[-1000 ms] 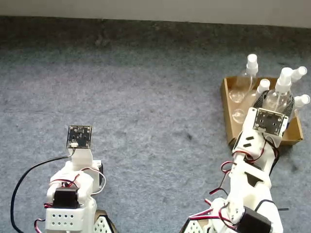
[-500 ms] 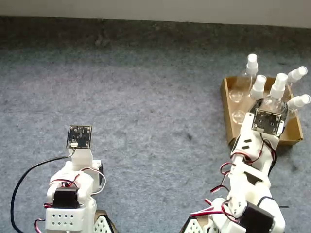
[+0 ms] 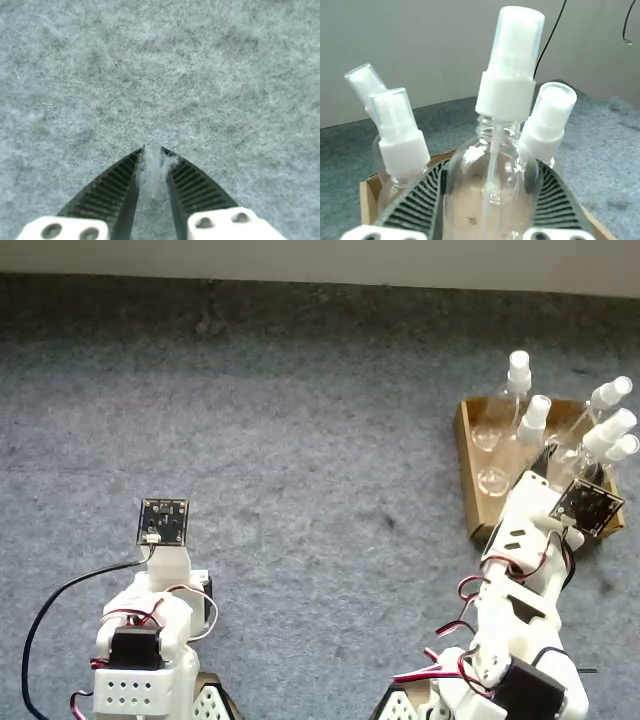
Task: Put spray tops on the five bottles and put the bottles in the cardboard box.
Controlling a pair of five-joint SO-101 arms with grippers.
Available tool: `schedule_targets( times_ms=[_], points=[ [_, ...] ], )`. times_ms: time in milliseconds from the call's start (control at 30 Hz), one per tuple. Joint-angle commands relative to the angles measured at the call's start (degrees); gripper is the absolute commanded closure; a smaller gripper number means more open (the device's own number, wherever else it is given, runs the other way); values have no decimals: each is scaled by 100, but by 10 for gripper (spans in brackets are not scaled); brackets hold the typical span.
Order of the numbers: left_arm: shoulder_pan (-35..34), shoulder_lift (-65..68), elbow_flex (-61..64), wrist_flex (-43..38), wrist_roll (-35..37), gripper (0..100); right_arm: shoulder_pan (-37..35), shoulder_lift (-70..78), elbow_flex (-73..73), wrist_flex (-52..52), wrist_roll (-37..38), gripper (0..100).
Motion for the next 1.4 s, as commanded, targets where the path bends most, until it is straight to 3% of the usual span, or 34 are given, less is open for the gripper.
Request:
schedule_targets(
  times_ms=[0, 933, 1133, 1367],
  points=[
    [101, -40, 127, 18, -35, 993, 40, -75, -207, -40, -62, 879],
    [101, -40, 127, 18, -35, 993, -48, -75, -620, -31, -53, 879],
    [101, -40, 127, 18, -35, 993, -75, -75, -646, -13, 712, 879],
    [101, -40, 127, 18, -35, 993, -75, -57, -892, -4, 826, 879]
  ],
)
